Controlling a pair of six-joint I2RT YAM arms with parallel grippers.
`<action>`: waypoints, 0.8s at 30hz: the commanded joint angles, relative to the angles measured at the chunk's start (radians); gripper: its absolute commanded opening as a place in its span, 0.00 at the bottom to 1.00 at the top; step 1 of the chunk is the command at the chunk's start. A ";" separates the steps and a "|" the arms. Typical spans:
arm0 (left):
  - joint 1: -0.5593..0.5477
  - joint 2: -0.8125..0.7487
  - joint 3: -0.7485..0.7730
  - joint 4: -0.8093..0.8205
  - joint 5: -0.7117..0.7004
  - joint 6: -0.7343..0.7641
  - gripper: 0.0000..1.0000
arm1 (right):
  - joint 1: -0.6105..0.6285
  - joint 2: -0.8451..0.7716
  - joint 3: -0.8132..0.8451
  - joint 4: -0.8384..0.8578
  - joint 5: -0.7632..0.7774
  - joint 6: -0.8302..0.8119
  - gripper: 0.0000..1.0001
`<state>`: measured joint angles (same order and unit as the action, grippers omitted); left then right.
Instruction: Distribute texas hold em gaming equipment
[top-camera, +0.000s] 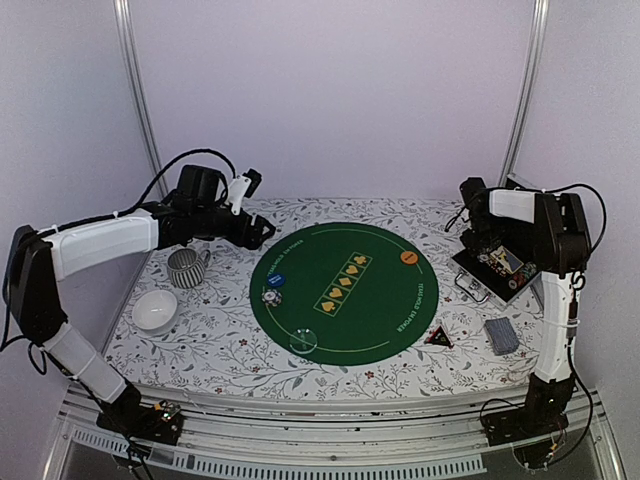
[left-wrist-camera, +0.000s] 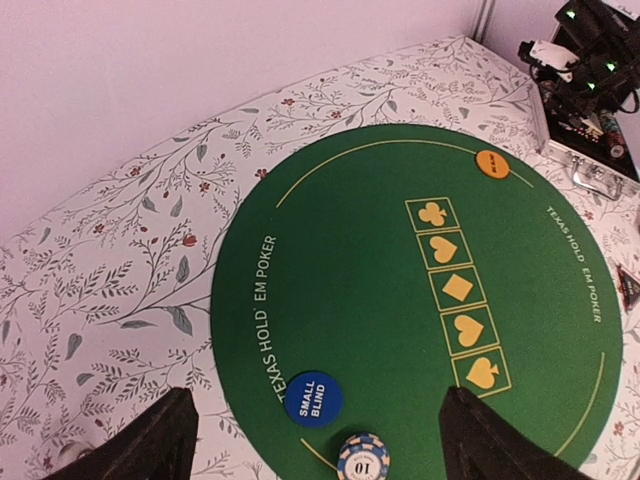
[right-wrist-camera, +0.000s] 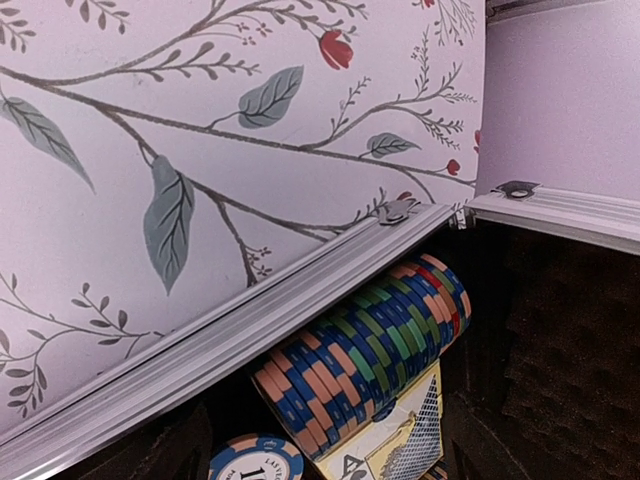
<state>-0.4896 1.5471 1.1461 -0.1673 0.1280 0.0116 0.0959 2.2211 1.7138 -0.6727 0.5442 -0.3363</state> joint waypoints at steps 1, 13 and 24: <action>0.014 -0.024 -0.011 0.021 0.016 0.008 0.86 | -0.007 -0.079 0.011 -0.022 -0.104 0.068 0.81; 0.015 -0.031 -0.011 0.021 0.026 0.007 0.86 | -0.065 -0.177 -0.120 -0.022 -0.357 0.257 0.55; 0.014 -0.030 -0.014 0.020 0.030 0.008 0.86 | -0.080 -0.123 -0.131 -0.014 -0.409 0.321 0.54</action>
<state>-0.4889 1.5448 1.1454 -0.1593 0.1474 0.0116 0.0238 2.0655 1.5845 -0.6910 0.1699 -0.0586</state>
